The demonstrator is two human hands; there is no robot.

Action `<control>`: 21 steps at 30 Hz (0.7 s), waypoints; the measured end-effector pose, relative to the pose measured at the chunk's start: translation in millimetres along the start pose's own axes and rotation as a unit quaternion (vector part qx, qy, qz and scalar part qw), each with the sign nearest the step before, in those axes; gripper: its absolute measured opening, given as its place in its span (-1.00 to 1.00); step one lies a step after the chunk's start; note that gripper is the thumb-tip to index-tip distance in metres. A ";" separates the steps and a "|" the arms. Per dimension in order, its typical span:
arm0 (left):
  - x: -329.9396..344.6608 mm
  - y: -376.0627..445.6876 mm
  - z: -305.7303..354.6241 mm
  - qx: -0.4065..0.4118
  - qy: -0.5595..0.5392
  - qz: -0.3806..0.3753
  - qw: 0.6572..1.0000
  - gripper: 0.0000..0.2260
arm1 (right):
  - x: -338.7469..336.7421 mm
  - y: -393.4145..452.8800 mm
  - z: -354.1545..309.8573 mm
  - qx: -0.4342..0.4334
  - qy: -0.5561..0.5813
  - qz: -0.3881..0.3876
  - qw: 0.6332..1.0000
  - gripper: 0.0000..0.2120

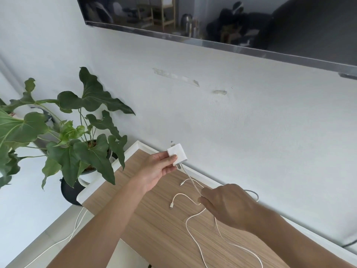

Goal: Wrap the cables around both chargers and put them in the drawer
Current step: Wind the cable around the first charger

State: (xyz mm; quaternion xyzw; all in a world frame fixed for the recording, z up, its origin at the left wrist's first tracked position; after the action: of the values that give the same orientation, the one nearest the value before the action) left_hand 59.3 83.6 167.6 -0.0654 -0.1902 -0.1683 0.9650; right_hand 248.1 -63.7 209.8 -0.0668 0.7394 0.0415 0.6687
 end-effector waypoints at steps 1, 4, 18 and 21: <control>-0.5 -0.9 0.0 0.008 0.032 -0.010 0.999 -0.85 | -1.3 -0.4 -0.4 0.001 0.000 0.004 1.000 -0.46; -3.0 -5.3 -1.4 0.029 0.130 -0.025 0.991 -0.82 | -11.3 -2.1 -7.0 0.008 0.020 -0.026 0.999 -0.62; 24.4 -30.9 -7.8 0.017 0.178 -0.141 0.974 -0.76 | -75.1 61.3 17.5 0.023 0.123 -0.009 0.992 -0.77; 34.4 -38.6 0.7 0.014 0.166 -0.190 0.967 -0.75 | -76.8 74.4 32.0 0.064 0.175 0.001 0.983 -0.78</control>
State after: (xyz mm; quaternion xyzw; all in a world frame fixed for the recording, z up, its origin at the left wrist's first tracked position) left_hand 75.6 37.4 184.0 0.0146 -0.0384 -0.3548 0.9341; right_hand 275.5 17.9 280.8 -0.0290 0.8460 -0.0172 0.5321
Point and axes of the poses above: each hand's wrist, its own y-axis towards the middle knuckle, its own x-axis out of the palm, z = x × y, the point moved 3 cm from there along y, towards the middle knuckle, and after that the axes turned 15 degrees about x, right-handed, at the moved point
